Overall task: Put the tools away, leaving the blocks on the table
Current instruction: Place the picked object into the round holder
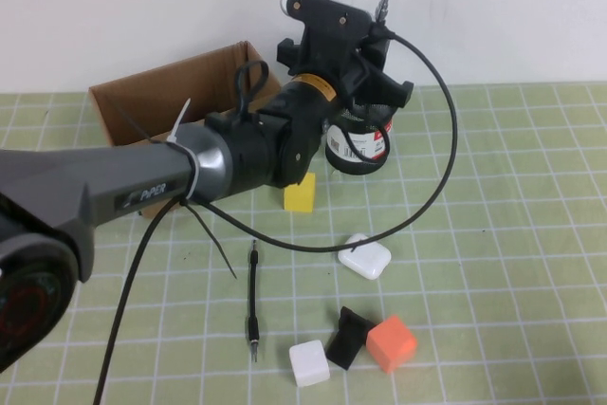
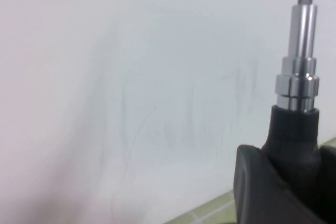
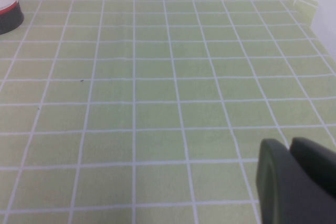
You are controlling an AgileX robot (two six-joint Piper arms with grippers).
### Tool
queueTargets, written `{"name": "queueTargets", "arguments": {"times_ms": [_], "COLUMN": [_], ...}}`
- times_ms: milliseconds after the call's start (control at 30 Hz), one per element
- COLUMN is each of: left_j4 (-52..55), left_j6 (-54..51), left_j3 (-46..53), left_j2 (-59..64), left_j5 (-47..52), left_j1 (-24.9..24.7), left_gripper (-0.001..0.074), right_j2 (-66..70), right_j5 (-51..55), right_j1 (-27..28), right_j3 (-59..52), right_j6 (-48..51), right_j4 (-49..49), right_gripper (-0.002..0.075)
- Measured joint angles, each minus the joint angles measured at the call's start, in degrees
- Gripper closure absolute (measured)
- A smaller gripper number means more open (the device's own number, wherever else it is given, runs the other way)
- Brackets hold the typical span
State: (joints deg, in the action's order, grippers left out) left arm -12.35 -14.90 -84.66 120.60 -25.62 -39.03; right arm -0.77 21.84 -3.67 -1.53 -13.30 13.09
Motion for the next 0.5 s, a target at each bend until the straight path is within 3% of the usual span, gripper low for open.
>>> {"name": "queueTargets", "arguments": {"times_ms": [333,500], "left_j4": [0.0,0.0], "left_j6": [-0.13,-0.24], "left_j3": [-0.1,-0.1], "left_j2": [0.0,0.0], "left_j5": [1.34,1.34], "left_j1": [0.13,0.13], "left_gripper": [0.0542,0.0445], "right_j2": [0.0,0.0], "right_j5": [0.0,0.0], "right_j1": [0.0,0.0], "right_j3": [0.0,0.0], "right_j6": [0.0,0.0], "right_j4": [0.0,0.0], "right_gripper": [0.0733,0.0733]}}
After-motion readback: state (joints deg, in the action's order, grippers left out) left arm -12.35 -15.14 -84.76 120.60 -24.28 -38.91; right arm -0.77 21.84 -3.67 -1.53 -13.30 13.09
